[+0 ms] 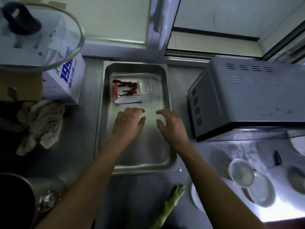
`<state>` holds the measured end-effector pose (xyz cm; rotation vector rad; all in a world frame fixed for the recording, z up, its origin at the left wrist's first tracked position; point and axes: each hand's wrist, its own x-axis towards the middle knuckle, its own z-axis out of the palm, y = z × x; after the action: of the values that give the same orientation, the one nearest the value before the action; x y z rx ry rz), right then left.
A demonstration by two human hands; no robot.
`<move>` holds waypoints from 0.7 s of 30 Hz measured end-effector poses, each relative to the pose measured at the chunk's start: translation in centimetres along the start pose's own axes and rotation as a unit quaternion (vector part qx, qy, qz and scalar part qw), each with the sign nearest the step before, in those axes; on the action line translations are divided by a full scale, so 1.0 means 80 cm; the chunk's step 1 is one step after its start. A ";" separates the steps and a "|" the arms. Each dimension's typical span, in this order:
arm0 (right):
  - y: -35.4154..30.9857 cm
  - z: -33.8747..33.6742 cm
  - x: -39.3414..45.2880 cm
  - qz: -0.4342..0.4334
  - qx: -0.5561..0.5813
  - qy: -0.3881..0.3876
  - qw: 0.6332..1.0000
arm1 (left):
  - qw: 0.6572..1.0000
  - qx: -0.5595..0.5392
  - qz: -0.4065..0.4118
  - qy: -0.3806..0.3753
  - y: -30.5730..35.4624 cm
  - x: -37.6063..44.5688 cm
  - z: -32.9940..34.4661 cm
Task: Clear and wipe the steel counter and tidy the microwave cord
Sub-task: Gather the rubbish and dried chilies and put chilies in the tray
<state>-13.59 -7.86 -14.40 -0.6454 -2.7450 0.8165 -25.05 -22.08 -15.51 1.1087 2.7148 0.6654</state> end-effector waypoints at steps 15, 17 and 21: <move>0.083 -0.087 -0.193 0.100 -0.035 0.057 0.993 | 0.986 0.030 0.135 -0.091 0.128 -0.092 0.042; 0.101 -0.103 -0.219 0.113 -0.030 0.070 0.991 | 0.984 0.025 0.147 -0.095 0.156 -0.103 0.051; 0.142 -0.139 -0.285 0.130 -0.024 0.095 0.987 | 0.981 0.017 0.175 -0.086 0.221 -0.137 0.074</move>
<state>14.01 -4.68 -13.15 -1.0500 -2.5482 0.7003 -4.29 -16.44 -13.36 1.5924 2.4173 0.5377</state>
